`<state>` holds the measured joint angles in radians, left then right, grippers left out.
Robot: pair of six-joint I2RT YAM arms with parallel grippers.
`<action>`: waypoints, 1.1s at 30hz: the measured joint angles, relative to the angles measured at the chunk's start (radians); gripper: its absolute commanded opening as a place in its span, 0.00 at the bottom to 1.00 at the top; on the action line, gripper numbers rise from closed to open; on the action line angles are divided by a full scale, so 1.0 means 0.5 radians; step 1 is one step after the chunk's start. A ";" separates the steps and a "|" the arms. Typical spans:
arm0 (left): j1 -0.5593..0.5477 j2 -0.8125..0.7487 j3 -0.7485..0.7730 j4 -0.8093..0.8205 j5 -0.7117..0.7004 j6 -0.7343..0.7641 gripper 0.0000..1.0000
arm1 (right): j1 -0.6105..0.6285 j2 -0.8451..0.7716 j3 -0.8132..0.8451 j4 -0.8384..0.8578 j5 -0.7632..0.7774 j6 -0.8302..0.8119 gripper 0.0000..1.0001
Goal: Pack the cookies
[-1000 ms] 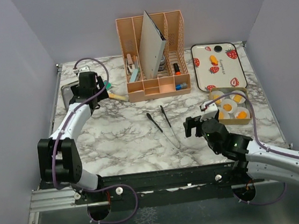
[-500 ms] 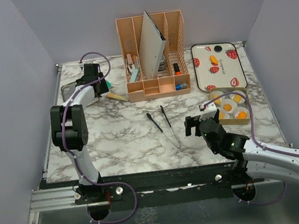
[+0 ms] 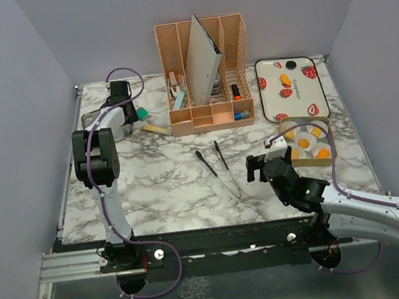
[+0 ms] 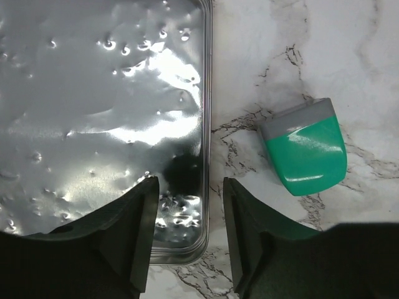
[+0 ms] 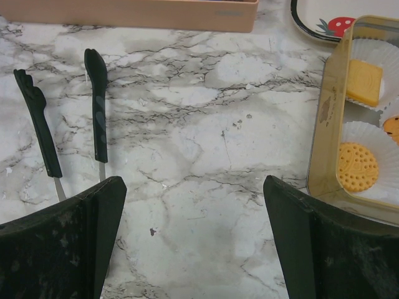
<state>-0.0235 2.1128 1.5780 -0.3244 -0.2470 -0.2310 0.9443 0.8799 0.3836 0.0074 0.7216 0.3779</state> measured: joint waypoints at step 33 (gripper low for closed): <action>0.018 -0.180 -0.041 -0.300 0.188 -0.047 0.00 | 0.000 0.050 0.000 0.024 -0.014 -0.011 1.00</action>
<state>-0.0143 2.0228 1.5574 -0.4744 -0.1532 -0.2543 0.9443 0.9051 0.3836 0.0196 0.7147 0.3721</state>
